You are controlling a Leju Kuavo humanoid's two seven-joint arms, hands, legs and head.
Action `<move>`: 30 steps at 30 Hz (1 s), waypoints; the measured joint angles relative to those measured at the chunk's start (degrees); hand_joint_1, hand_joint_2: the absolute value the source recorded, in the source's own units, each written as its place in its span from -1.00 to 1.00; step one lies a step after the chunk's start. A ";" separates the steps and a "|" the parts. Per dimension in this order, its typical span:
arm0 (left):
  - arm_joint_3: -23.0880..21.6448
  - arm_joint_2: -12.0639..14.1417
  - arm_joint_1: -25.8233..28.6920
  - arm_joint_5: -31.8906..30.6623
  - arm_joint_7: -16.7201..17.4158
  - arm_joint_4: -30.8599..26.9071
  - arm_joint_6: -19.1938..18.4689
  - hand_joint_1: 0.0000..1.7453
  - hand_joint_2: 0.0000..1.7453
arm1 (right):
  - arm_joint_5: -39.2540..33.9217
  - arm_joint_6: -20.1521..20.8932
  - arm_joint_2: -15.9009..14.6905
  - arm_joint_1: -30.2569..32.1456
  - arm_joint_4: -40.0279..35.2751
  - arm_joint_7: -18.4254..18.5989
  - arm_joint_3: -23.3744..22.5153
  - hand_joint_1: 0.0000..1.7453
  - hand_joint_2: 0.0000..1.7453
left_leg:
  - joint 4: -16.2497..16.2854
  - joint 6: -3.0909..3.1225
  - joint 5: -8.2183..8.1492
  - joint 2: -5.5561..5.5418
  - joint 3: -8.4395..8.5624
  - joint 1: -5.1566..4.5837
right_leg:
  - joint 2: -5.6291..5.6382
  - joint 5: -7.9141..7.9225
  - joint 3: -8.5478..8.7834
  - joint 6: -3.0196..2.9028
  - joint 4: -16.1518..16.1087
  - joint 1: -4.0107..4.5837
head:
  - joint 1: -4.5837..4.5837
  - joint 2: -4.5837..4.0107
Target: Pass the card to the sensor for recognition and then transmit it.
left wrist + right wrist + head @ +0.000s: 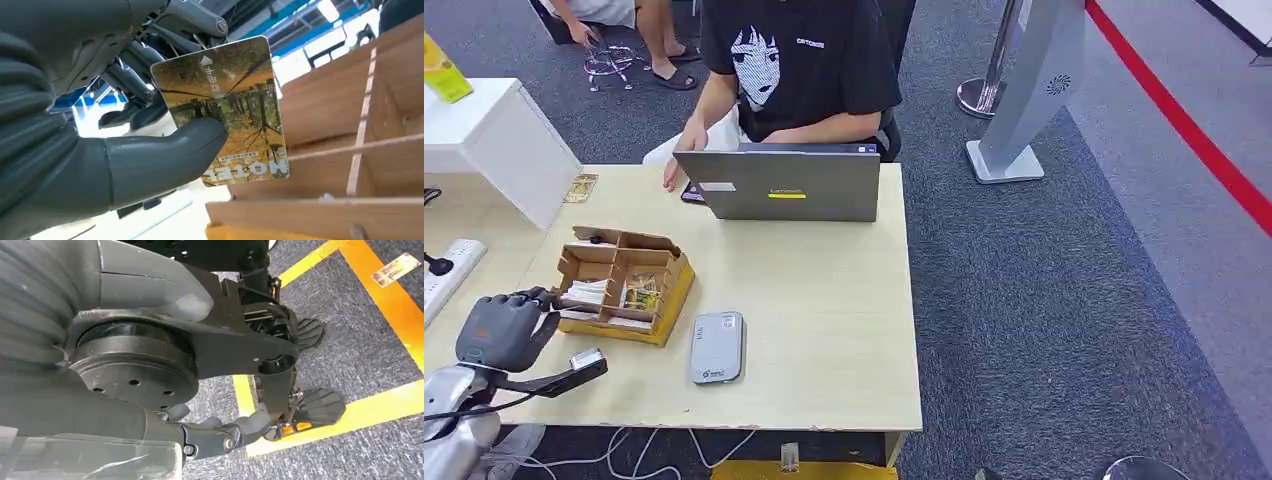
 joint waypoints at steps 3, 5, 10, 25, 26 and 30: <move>0.02 -0.61 -0.14 0.72 -0.46 -0.90 4.15 1.00 1.00 | 0.07 -0.24 0.04 -0.02 0.02 0.02 0.02 -1.00 1.00 | 0.02 0.00 0.00 -0.01 0.00 0.00 | -0.02 0.00 0.01 0.00 0.00 0.00 | 0.02 0.00; 0.02 -1.24 -0.62 0.52 -0.39 -1.70 6.37 1.00 1.00 | 0.11 -0.26 0.09 -0.08 0.02 0.13 0.09 -1.00 1.00 | 0.02 0.00 0.00 -0.01 -0.01 0.00 | -0.01 0.01 0.01 0.01 0.00 -0.01 | 0.00 0.00; 0.04 -2.56 -1.93 -0.26 0.70 -3.67 6.92 1.00 1.00 | 0.28 -0.33 0.30 -0.24 0.02 0.13 0.48 -1.00 1.00 | 0.04 0.00 0.00 0.00 0.00 -0.01 | 0.01 0.04 0.03 0.03 0.00 -0.01 | 0.00 0.00; 3.02 -10.95 -17.88 0.46 5.70 -8.24 0.59 1.00 1.00 | 1.99 -0.59 1.03 -0.82 0.02 1.51 2.18 -1.00 1.00 | 0.11 0.12 0.17 -0.04 -0.10 -0.01 | -0.05 0.25 -0.01 0.10 0.00 -0.01 | 0.00 0.00; 3.02 -11.32 -18.73 0.55 5.79 -8.00 0.61 1.00 1.00 | 1.99 -0.59 1.07 -0.85 0.02 1.49 2.36 -1.00 1.00 | 0.11 0.12 0.17 -0.02 -0.10 -0.01 | -0.03 0.26 -0.04 0.10 0.00 -0.01 | 0.00 0.00; 3.02 -12.46 -20.56 0.57 5.81 -6.97 0.78 1.00 1.00 | 1.99 -0.59 1.18 -0.90 0.02 1.51 2.60 -1.00 1.00 | 0.11 0.13 0.18 -0.02 -0.11 -0.01 | -0.01 0.26 -0.04 0.10 0.00 -0.01 | 0.02 0.00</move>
